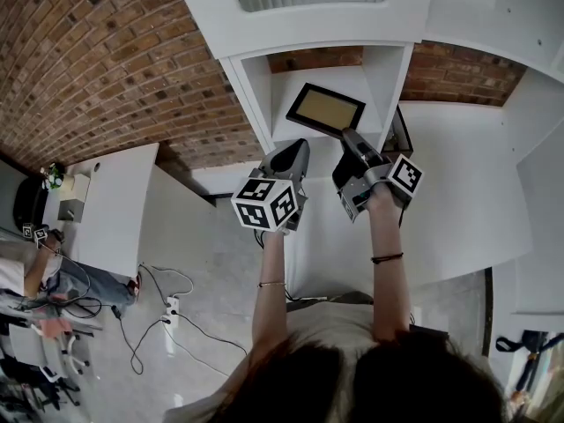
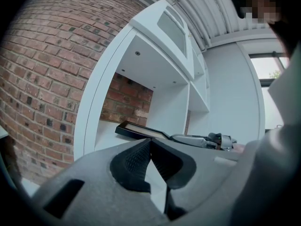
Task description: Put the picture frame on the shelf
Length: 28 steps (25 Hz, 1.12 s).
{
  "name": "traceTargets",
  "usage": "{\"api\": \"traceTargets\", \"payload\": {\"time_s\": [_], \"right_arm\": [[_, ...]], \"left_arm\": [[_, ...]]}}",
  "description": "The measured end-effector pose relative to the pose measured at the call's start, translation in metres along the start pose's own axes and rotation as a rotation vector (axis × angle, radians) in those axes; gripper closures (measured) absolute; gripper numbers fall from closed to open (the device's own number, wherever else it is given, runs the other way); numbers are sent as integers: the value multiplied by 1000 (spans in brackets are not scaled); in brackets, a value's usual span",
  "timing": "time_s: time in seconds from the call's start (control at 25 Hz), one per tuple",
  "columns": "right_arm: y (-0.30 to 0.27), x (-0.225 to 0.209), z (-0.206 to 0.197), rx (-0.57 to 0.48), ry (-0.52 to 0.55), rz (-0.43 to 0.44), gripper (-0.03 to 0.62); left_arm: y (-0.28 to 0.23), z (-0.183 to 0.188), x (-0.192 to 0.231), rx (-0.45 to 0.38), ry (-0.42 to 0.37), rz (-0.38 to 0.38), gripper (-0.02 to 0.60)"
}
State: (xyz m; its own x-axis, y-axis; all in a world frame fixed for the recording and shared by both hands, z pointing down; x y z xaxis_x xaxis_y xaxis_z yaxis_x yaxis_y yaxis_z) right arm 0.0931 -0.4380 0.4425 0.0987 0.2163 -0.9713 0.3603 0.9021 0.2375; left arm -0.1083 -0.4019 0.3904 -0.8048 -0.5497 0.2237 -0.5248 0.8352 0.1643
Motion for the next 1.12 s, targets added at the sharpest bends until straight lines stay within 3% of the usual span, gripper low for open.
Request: {"api": "traceTargets", "payload": {"time_s": [1.12], "right_arm": [[-4, -1, 3, 10, 35, -19, 522]], "left_arm": [[-8, -6, 7, 10, 13, -13, 571]]}}
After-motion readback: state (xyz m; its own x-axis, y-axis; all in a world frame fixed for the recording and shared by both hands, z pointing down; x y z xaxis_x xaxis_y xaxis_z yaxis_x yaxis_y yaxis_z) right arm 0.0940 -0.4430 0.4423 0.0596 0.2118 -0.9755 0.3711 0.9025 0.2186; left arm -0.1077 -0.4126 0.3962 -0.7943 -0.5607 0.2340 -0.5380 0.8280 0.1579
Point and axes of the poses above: the fingertips, and each gripper's own axes: y backward along the fingers, x to its left, z out of its top, the point moved 9 cm from there along y, backward along the fingers, and after that the axes turned 13 degrees about -x, right-handed, at the moved point
